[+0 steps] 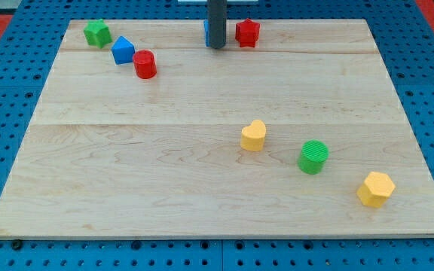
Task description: Slide the red circle closer to the blue cube
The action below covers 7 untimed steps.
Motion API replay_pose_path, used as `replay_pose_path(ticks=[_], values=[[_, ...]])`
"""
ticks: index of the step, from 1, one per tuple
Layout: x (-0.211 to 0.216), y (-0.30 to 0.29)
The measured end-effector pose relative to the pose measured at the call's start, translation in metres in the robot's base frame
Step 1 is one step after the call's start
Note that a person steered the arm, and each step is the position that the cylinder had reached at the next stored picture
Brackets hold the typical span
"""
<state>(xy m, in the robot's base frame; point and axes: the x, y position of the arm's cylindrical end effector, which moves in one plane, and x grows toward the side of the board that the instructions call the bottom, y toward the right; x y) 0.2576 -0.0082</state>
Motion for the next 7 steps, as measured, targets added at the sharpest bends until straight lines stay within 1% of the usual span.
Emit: replay_pose_path(ticks=[1,2,3,4,5,6,7], values=[[0.004,0.016],[0.053,0.016],[0.102,-0.053],[0.108,-0.147],[0.080,-0.166],[0.065,-0.136],[0.071,-0.106]])
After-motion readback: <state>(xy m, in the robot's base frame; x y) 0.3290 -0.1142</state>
